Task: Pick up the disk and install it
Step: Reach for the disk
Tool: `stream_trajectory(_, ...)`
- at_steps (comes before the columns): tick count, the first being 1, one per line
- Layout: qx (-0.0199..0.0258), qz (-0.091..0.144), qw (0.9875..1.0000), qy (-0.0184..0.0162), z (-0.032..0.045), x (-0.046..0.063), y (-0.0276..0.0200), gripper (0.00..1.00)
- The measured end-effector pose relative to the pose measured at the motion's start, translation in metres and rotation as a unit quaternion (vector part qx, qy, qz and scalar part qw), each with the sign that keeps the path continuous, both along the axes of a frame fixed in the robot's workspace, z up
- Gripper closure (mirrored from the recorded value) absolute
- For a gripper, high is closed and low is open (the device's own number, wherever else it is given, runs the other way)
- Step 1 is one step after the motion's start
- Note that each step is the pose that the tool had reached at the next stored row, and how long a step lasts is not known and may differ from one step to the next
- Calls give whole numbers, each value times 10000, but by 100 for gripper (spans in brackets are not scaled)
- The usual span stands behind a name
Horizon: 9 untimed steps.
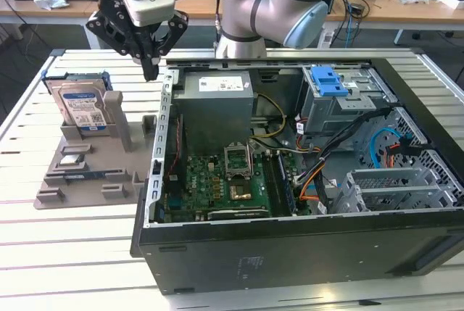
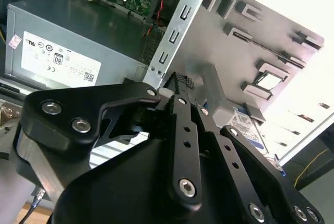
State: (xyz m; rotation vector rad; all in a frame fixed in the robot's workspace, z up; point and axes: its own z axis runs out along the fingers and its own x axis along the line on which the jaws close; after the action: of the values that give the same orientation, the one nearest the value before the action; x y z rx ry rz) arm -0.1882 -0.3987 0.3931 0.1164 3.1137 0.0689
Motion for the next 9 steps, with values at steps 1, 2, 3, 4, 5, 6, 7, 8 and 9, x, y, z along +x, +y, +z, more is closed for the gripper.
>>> stream_trajectory(1,0,0,10000,0,0,-17,0,89)
stream_trajectory(2,0,-1,10000,0,-1,-49,1,89)
stream_trajectory(3,0,-1,10000,0,-1,-68,1,89)
stream_trajectory(4,0,-1,10000,0,-1,-85,2,89)
stream_trajectory(5,0,-1,10000,0,-2,-117,2,89)
stream_trajectory(6,0,0,10000,0,-2,-148,2,89)
stream_trajectory(7,0,0,10000,0,-3,-164,2,89)
stream_trajectory(8,0,0,10000,0,-3,-192,2,89)
stream_trajectory(9,0,0,10000,0,-4,-227,2,89)
